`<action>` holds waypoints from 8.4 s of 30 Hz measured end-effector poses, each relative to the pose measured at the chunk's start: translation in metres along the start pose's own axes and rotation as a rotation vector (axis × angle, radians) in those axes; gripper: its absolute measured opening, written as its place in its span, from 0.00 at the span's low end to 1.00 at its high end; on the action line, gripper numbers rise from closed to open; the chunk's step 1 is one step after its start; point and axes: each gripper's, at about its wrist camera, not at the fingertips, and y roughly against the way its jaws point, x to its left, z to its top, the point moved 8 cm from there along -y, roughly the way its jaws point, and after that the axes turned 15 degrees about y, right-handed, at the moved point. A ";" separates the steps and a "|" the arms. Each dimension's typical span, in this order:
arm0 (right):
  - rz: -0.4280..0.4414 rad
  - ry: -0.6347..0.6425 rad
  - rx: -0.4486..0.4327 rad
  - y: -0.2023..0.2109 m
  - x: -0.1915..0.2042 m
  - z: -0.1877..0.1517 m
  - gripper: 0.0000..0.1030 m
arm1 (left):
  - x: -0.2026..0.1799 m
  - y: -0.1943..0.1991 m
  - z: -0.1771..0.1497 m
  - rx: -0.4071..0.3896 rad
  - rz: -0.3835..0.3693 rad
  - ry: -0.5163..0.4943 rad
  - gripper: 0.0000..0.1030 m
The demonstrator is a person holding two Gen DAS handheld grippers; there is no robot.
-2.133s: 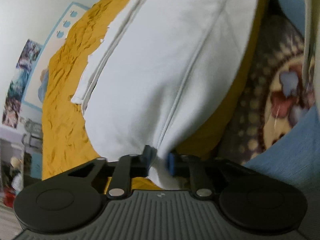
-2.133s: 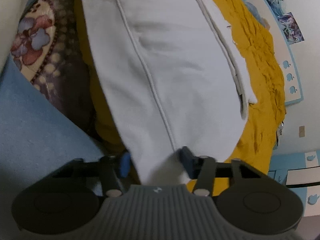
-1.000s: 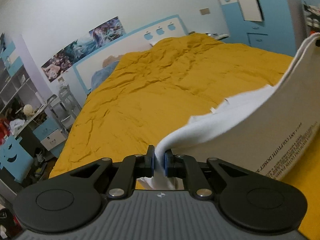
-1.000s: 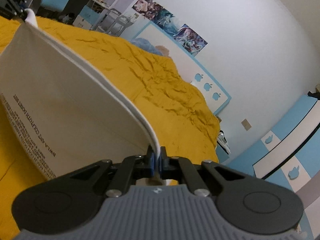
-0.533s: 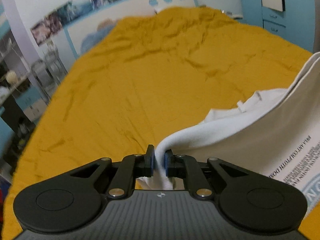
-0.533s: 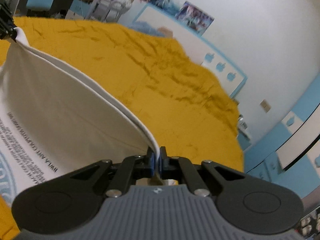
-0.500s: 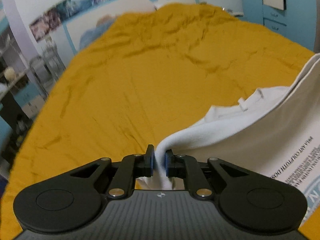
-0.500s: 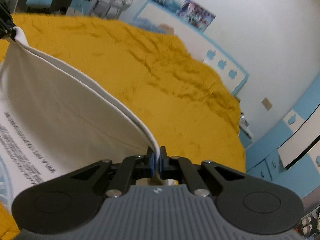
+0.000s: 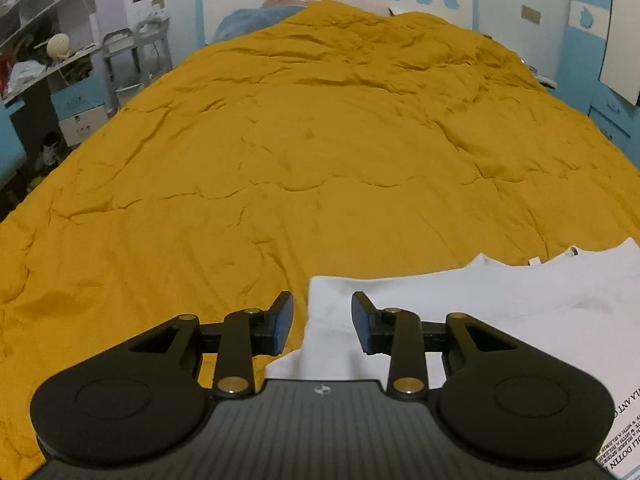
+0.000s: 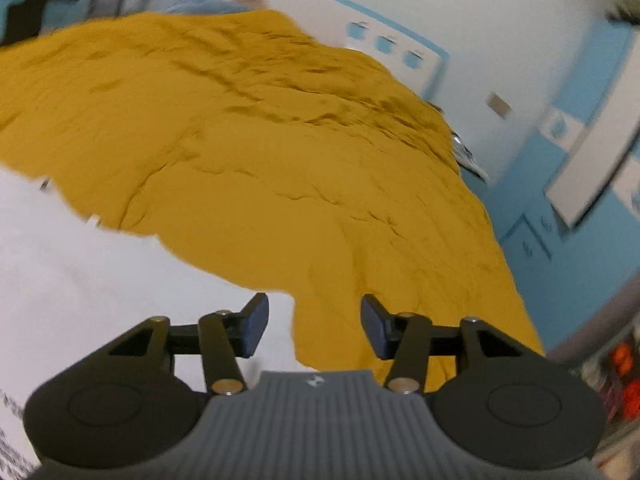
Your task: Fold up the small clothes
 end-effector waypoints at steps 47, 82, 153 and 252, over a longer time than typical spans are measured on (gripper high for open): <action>0.481 -1.087 0.103 0.121 0.038 -0.205 0.03 | 0.081 0.098 -0.146 0.094 -0.175 0.741 0.10; 0.260 -0.769 0.257 0.200 0.028 -0.249 0.00 | 0.056 0.123 -0.176 0.272 0.115 0.333 0.25; 0.552 -0.774 -0.079 0.120 0.050 0.023 0.05 | -0.047 0.087 -0.047 0.073 -0.116 0.085 0.24; 0.371 -0.120 -0.018 0.213 0.260 -0.058 0.09 | 0.035 0.139 -0.110 0.198 -0.458 0.554 0.13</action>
